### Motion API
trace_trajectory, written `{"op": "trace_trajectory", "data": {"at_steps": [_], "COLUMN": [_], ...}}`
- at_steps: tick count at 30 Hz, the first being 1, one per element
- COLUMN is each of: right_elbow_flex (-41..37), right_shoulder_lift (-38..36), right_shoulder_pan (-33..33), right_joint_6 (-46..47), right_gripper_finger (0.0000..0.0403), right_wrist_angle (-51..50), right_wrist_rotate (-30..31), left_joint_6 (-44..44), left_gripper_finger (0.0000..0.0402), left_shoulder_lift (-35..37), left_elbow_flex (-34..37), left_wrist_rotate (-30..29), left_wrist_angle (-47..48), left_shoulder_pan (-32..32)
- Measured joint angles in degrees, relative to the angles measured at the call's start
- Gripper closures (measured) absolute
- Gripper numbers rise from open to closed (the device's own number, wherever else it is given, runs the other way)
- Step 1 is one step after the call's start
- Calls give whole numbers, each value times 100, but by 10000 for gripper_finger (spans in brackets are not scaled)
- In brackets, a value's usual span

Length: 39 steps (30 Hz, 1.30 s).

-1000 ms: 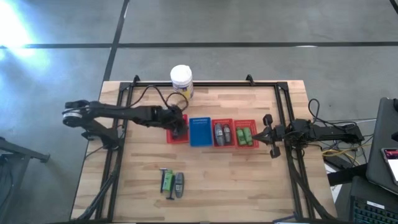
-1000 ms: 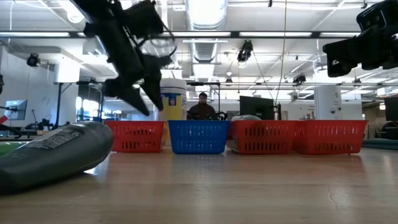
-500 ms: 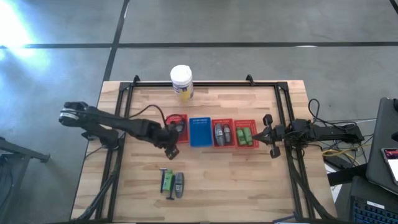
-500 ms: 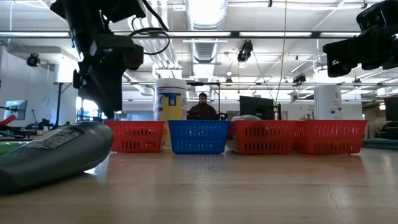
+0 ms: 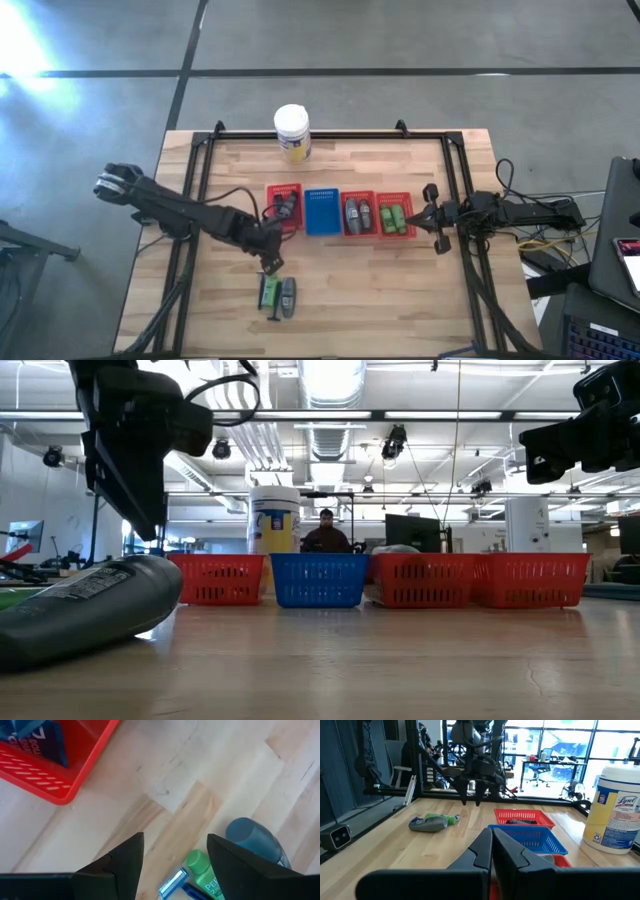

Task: Pick & Place Travel size toiletries
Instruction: Put the left blue razor into the blue bin

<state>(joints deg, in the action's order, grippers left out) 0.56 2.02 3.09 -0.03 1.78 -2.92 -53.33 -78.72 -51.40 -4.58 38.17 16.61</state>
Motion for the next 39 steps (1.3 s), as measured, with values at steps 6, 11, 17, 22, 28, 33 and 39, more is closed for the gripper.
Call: {"op": "trace_trajectory", "data": {"at_steps": [6, 11, 17, 22, 28, 33, 39], "right_elbow_flex": [0, 0, 0, 0, 0, 0, 0], "right_shoulder_lift": [0, 0, 0, 0, 0, 0, 0], "right_shoulder_pan": [0, 0, -2, 0, -1, 0, 0], "right_joint_6": [1, 1, 1, 2, 2, 2, 2], "right_gripper_finger": [394, 394, 394, 394, 394, 394, 394], "right_wrist_angle": [0, 0, 0, 0, -1, -2, 0], "right_wrist_rotate": [0, -1, -1, 0, 0, -2, -2], "left_joint_6": [-69, -10, 210, 704, 580, -23, -1131], "left_gripper_finger": [179, 179, 179, 180, 179, 179, 179], "left_shoulder_lift": [0, 0, 0, 0, -42, -96, -96], "left_elbow_flex": [2, 2, 2, 3, 15, 174, 528], "left_wrist_rotate": [-100, -201, -225, -43, 279, 603, 1002], "left_wrist_angle": [0, -3, -29, -67, -66, -76, -140], "left_shoulder_pan": [117, 126, 124, 195, 313, 327, 427]}}
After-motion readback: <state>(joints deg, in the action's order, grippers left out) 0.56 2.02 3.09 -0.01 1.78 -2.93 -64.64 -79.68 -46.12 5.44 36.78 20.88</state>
